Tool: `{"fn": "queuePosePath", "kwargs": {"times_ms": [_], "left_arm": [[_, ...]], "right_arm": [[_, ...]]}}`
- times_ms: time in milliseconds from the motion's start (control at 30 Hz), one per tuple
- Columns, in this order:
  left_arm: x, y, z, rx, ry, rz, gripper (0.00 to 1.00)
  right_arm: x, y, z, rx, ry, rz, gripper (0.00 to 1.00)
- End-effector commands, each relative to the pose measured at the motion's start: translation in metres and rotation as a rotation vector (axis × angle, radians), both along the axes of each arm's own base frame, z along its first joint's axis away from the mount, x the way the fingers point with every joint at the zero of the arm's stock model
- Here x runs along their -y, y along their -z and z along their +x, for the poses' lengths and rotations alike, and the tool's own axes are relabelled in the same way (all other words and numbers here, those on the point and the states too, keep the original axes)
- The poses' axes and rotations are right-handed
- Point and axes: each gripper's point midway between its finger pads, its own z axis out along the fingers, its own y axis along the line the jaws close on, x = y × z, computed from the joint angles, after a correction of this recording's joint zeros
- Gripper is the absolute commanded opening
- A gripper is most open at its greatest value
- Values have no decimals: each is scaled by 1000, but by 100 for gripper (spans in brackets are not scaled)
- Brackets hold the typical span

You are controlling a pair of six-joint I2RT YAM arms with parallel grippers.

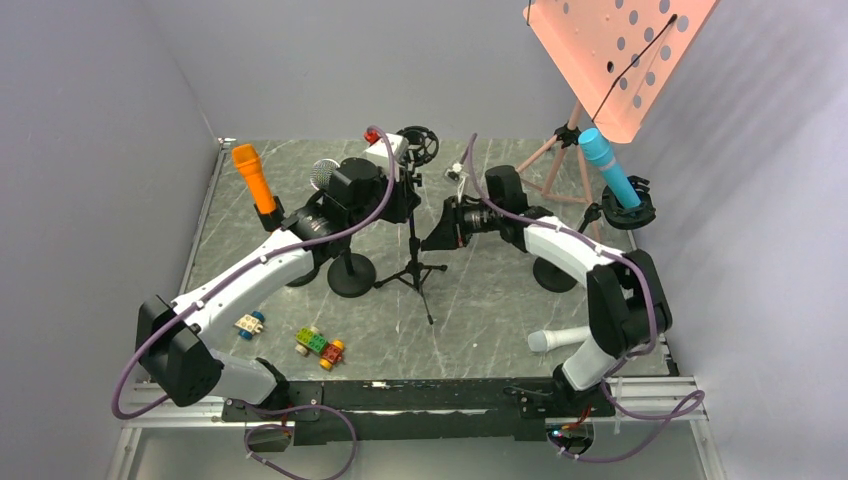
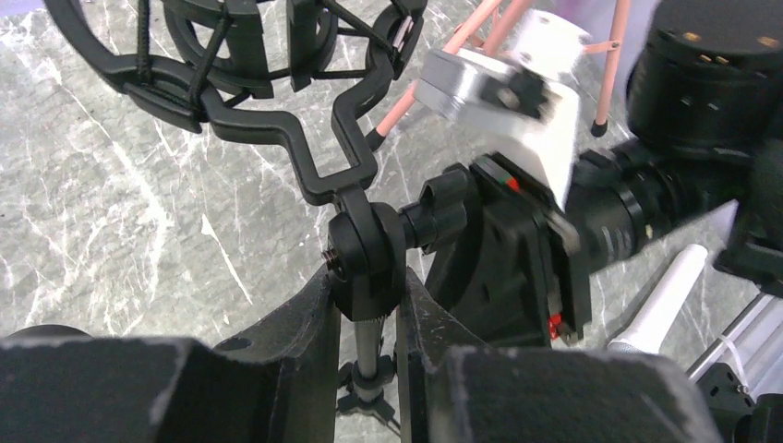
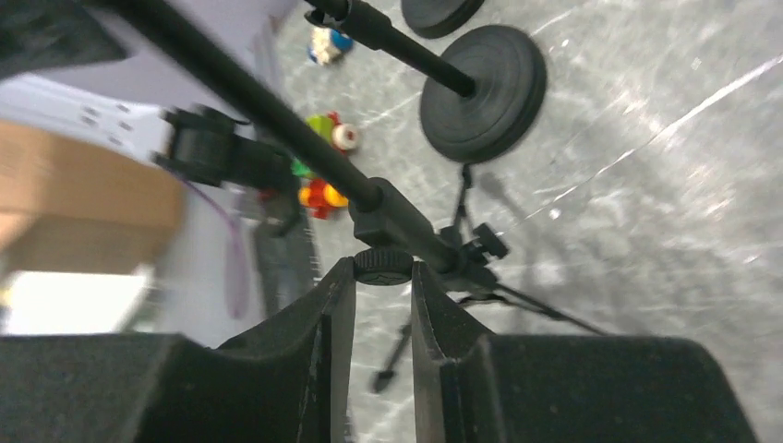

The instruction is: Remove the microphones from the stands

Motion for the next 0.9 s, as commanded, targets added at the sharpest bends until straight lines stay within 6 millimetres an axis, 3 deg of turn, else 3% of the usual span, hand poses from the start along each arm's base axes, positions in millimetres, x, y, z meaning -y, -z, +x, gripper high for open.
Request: {"fn": "queuePosePath", "kwargs": {"times_ms": [0, 400, 667, 700, 767, 833, 867], "left_arm": [[9, -49, -7, 36, 45, -147, 0], [-2, -36, -10, -1, 29, -193, 0], [0, -25, -22, -19, 72, -224, 0], [0, -25, -23, -17, 75, -224, 0], [-1, -27, -25, -7, 81, -226, 0], [-2, -30, -25, 7, 82, -225, 0], [-2, -31, -24, 14, 79, -224, 0]], "right_arm": [[-8, -22, 1, 567, -111, -63, 0], [0, -11, -15, 1453, -208, -280, 0], [-3, -32, -36, 2104, -206, -294, 0], [-2, -35, -39, 2152, -184, -286, 7], [2, -37, -41, 2142, -176, -296, 32], [5, -36, -40, 1987, -224, -322, 60], [9, -38, -41, 1899, -245, -335, 68]]}}
